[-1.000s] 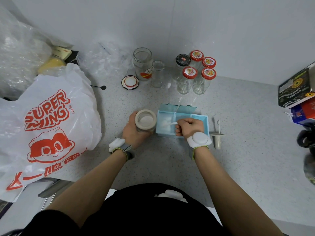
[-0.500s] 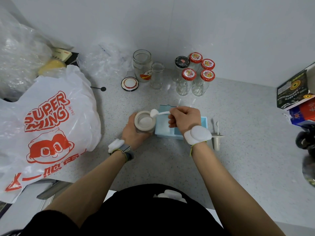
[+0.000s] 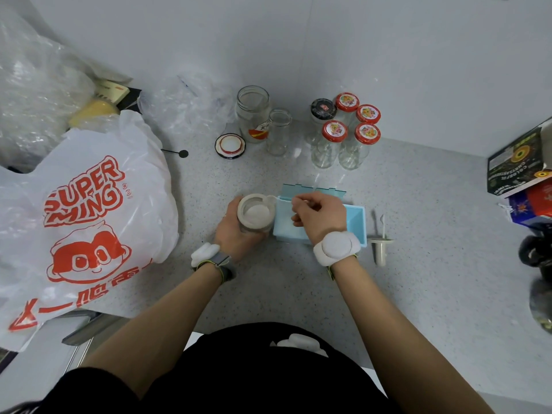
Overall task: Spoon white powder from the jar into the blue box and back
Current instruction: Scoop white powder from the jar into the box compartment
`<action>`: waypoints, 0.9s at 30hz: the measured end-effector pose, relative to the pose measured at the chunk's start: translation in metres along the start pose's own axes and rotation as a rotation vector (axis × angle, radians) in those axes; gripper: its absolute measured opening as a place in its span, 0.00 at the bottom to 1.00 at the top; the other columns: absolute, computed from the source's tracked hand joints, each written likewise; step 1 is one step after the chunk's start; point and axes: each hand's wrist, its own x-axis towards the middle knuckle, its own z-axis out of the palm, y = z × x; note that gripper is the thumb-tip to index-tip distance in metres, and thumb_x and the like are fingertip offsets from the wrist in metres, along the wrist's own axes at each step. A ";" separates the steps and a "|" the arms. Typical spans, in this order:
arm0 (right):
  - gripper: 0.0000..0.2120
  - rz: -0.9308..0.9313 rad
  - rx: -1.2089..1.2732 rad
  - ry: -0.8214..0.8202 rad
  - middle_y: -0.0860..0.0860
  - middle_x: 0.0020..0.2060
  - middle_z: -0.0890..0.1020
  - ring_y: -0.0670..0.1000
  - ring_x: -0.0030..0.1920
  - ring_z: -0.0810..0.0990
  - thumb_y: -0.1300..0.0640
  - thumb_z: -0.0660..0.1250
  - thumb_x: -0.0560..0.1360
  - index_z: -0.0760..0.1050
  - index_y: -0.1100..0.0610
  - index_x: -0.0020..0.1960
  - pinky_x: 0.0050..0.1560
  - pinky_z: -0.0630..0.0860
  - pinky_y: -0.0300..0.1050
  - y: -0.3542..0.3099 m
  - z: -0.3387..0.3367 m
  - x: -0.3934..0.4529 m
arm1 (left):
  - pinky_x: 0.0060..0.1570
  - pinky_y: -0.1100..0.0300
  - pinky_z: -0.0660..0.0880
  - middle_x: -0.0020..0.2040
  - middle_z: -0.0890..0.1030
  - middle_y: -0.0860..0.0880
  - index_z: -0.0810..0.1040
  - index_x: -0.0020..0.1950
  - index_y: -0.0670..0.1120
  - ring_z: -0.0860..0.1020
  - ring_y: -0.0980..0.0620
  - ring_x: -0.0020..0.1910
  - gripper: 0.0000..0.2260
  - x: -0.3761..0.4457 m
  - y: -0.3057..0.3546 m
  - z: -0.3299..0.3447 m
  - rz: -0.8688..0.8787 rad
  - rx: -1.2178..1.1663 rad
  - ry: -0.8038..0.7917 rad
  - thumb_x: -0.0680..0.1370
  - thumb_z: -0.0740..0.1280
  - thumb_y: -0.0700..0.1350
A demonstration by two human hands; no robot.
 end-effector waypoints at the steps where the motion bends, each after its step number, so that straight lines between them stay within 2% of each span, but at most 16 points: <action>1: 0.06 0.010 0.009 0.045 0.54 0.31 0.83 0.52 0.30 0.82 0.59 0.68 0.73 0.80 0.51 0.38 0.39 0.82 0.47 0.002 -0.003 0.002 | 0.54 0.58 0.71 0.55 0.75 0.57 0.66 0.63 0.58 0.75 0.53 0.55 0.29 0.000 0.000 0.000 -0.002 -0.008 0.001 0.66 0.77 0.54; 3: 0.05 0.012 -0.027 0.119 0.53 0.29 0.82 0.52 0.29 0.81 0.58 0.68 0.72 0.81 0.54 0.39 0.38 0.81 0.46 0.010 -0.009 0.006 | 0.54 0.60 0.69 0.56 0.74 0.57 0.66 0.64 0.58 0.74 0.55 0.54 0.30 -0.001 0.000 -0.001 -0.008 -0.014 0.000 0.67 0.77 0.53; 5: 0.06 0.002 -0.151 0.135 0.52 0.29 0.82 0.54 0.33 0.82 0.56 0.68 0.71 0.82 0.54 0.39 0.42 0.81 0.48 0.021 -0.011 0.010 | 0.55 0.60 0.69 0.57 0.74 0.57 0.66 0.67 0.55 0.73 0.56 0.55 0.31 0.000 -0.001 0.000 -0.007 -0.011 -0.001 0.68 0.78 0.51; 9: 0.07 0.016 -0.338 0.015 0.56 0.34 0.84 0.58 0.41 0.82 0.57 0.67 0.72 0.84 0.57 0.39 0.47 0.79 0.49 0.041 -0.008 0.010 | 0.57 0.59 0.70 0.59 0.75 0.56 0.66 0.70 0.53 0.74 0.54 0.57 0.37 0.002 -0.006 0.000 -0.021 -0.009 -0.019 0.65 0.76 0.57; 12: 0.08 0.017 -0.394 -0.037 0.55 0.35 0.85 0.55 0.40 0.82 0.59 0.67 0.72 0.83 0.57 0.38 0.46 0.78 0.44 0.044 -0.006 0.007 | 0.57 0.59 0.70 0.60 0.75 0.55 0.65 0.71 0.52 0.74 0.54 0.59 0.39 0.003 -0.009 0.001 -0.028 0.002 -0.021 0.64 0.76 0.58; 15: 0.09 0.145 -0.238 -0.045 0.54 0.28 0.81 0.46 0.24 0.77 0.61 0.66 0.72 0.81 0.58 0.34 0.30 0.76 0.38 0.044 -0.003 0.004 | 0.56 0.61 0.69 0.59 0.74 0.57 0.65 0.71 0.52 0.73 0.55 0.57 0.36 0.003 -0.009 0.002 -0.020 -0.003 -0.016 0.67 0.78 0.53; 17: 0.11 0.254 -0.049 -0.022 0.55 0.26 0.78 0.46 0.19 0.72 0.64 0.66 0.73 0.79 0.58 0.32 0.23 0.73 0.37 0.044 -0.004 0.004 | 0.57 0.61 0.69 0.59 0.74 0.56 0.65 0.71 0.52 0.73 0.55 0.58 0.36 0.004 -0.009 0.001 -0.013 -0.001 -0.012 0.68 0.78 0.51; 19: 0.11 0.314 0.079 0.001 0.56 0.26 0.77 0.47 0.20 0.72 0.65 0.66 0.73 0.77 0.59 0.32 0.22 0.73 0.38 0.044 -0.006 0.007 | 0.57 0.60 0.69 0.61 0.74 0.55 0.64 0.72 0.52 0.73 0.54 0.59 0.37 0.004 -0.011 0.002 -0.016 0.005 -0.010 0.68 0.78 0.51; 24: 0.11 0.365 0.214 0.047 0.57 0.27 0.76 0.45 0.17 0.71 0.67 0.65 0.74 0.75 0.61 0.33 0.20 0.73 0.37 0.040 -0.011 0.011 | 0.58 0.60 0.69 0.61 0.74 0.56 0.63 0.72 0.52 0.74 0.54 0.60 0.38 0.004 -0.011 0.003 -0.022 0.011 -0.011 0.67 0.78 0.51; 27: 0.10 0.360 0.250 0.057 0.57 0.27 0.75 0.44 0.17 0.71 0.67 0.64 0.74 0.75 0.61 0.34 0.20 0.73 0.37 0.038 -0.010 0.010 | 0.61 0.55 0.72 0.64 0.75 0.52 0.63 0.73 0.52 0.75 0.50 0.61 0.39 0.005 -0.012 0.003 -0.035 0.016 -0.005 0.67 0.78 0.53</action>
